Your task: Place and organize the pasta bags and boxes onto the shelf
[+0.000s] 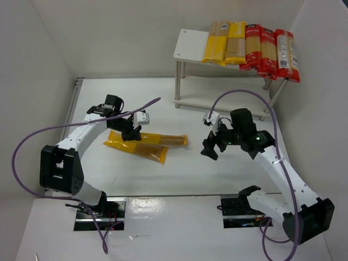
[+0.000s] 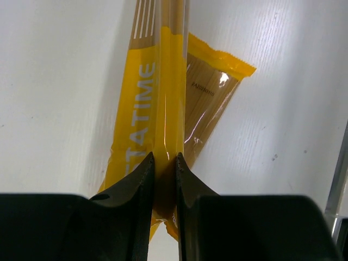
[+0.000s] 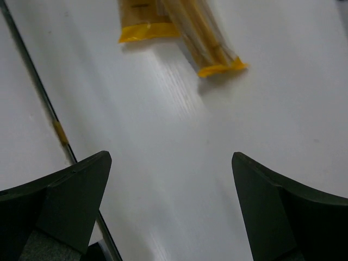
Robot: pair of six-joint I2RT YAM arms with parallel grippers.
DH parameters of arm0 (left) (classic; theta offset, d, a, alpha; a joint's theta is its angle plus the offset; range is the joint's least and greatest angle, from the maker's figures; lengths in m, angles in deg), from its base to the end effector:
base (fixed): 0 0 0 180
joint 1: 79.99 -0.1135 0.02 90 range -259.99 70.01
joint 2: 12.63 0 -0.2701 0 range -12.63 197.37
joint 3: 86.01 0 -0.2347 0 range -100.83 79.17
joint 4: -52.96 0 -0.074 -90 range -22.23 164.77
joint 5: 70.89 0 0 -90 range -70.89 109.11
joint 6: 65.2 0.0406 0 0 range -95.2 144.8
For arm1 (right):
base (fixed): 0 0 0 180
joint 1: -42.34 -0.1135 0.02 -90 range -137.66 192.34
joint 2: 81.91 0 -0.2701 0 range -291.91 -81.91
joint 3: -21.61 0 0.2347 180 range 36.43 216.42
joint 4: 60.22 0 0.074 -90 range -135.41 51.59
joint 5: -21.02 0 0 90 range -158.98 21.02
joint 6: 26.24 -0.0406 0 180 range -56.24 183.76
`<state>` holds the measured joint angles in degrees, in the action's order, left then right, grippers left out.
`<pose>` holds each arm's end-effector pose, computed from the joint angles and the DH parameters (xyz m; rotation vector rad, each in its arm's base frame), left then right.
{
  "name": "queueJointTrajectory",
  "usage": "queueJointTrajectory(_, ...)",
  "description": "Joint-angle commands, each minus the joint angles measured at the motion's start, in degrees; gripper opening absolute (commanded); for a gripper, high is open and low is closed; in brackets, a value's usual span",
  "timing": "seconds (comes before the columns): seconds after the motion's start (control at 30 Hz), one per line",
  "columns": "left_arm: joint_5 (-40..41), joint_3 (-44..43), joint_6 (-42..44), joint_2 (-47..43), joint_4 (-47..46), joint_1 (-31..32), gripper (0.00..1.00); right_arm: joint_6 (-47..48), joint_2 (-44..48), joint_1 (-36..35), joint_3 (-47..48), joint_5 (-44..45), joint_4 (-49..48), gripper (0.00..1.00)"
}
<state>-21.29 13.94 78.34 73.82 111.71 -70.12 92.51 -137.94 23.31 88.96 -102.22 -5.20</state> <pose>0.2719 -0.0740 0.2617 1.4372 1.9536 -0.6275 0.1603 0.0788 0.3090 -1.1640 1.9248 0.5828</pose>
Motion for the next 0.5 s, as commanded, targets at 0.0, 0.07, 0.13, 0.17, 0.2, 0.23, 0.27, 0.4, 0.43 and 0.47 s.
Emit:
queueJointTrajectory(0.0,-5.21,0.54,-5.45,-3.04,-4.56,1.99,0.00,2.62,-3.73,-5.22,2.05,0.80,-6.09,1.00)
queueJointTrajectory(0.07,-5.21,0.54,-7.38,-3.05,-5.97,2.88,0.00,3.77,-5.83,-7.33,1.35,-1.48,-8.29,1.00)
queueJointTrajectory(0.13,-5.21,1.16,-8.09,-3.05,-6.50,4.19,0.00,4.46,-9.52,-9.09,1.34,-1.48,-12.07,0.99)
queueJointTrajectory(0.17,-5.21,1.16,-8.62,-3.05,-6.50,4.19,0.00,5.34,-10.84,-9.10,1.34,-1.48,-13.21,0.99)
queueJointTrajectory(0.2,-4.69,1.68,-8.63,-2.44,-6.50,4.72,0.00,5.96,-13.55,-9.62,1.34,-1.48,-15.66,0.99)
queueJointTrajectory(0.23,-4.69,1.69,-8.63,-2.43,-7.02,4.72,0.00,6.57,-15.15,-9.63,1.87,-1.48,-16.73,0.99)
queueJointTrajectory(0.27,-4.08,1.69,-9.24,-2.43,-7.03,5.33,0.00,7.97,-16.81,-9.63,1.87,-1.48,-17.35,0.99)
queueJointTrajectory(0.4,-2.40,2.30,-10.73,-1.29,-7.03,6.22,0.00,10.26,-25.16,-9.10,6.16,-2.63,-20.16,0.99)
queueJointTrajectory(0.43,-2.40,2.30,-10.74,-1.29,-7.03,6.22,0.00,10.27,-26.22,-9.10,6.79,-3.41,-20.17,0.99)
queueJointTrajectory(0.47,-1.79,2.30,-10.74,-1.29,-7.03,6.22,0.00,11.05,-27.28,-8.58,8.19,-3.94,-20.17,0.99)
